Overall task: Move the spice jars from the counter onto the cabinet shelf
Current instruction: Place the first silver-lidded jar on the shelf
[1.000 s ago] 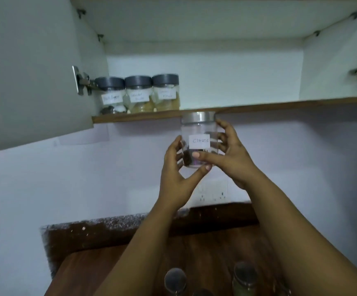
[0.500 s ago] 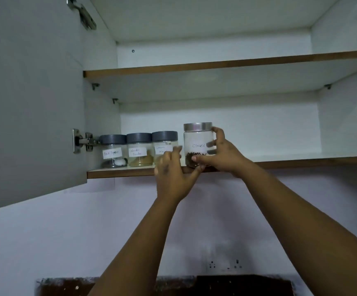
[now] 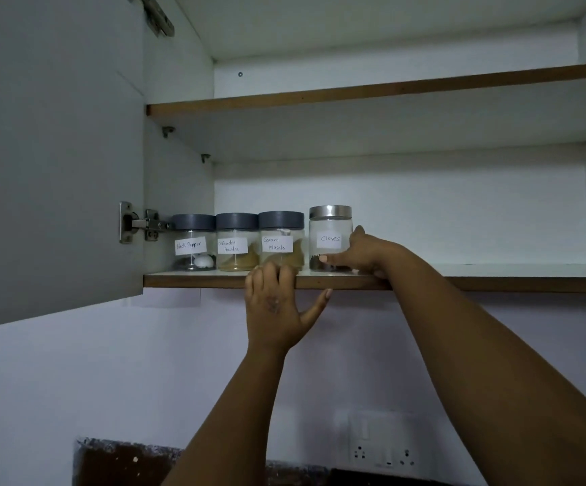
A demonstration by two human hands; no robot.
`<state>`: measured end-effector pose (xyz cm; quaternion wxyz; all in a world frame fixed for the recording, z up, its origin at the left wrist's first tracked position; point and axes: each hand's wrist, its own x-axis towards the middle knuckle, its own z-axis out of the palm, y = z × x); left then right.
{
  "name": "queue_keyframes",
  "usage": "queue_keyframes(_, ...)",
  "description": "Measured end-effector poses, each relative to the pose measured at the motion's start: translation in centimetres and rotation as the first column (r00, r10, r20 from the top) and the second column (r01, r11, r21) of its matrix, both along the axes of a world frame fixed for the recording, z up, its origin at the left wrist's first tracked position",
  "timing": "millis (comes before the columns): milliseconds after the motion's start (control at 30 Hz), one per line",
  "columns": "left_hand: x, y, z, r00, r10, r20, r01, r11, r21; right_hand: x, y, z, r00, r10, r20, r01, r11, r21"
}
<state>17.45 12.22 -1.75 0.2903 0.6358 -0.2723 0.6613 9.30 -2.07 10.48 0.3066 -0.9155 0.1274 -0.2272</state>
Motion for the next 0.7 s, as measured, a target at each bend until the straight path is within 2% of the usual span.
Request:
queue_keyframes(133, -0.1, -0.4, 0.0, 1.000, 0.012, -0.012, -0.013, 1.000, -0.014, 0.2, -0.1, -0.2, 1.000, -0.010, 0.003, 0.011, 0.999, -0.034)
queue_keyframes(400, 0.0, -0.2, -0.3, 0.999, 0.029, -0.022, -0.029, 1.000, -0.001, -0.2, 0.8, -0.4, 0.994, -0.056, -0.096, 0.040, 0.985, -0.168)
queue_keyframes(700, -0.2, -0.1, -0.4, 0.998, 0.034, -0.049, -0.033, 0.999, 0.022, -0.3, 1.1, -0.6, 0.993, -0.054, -0.101, 0.036, 0.985, -0.170)
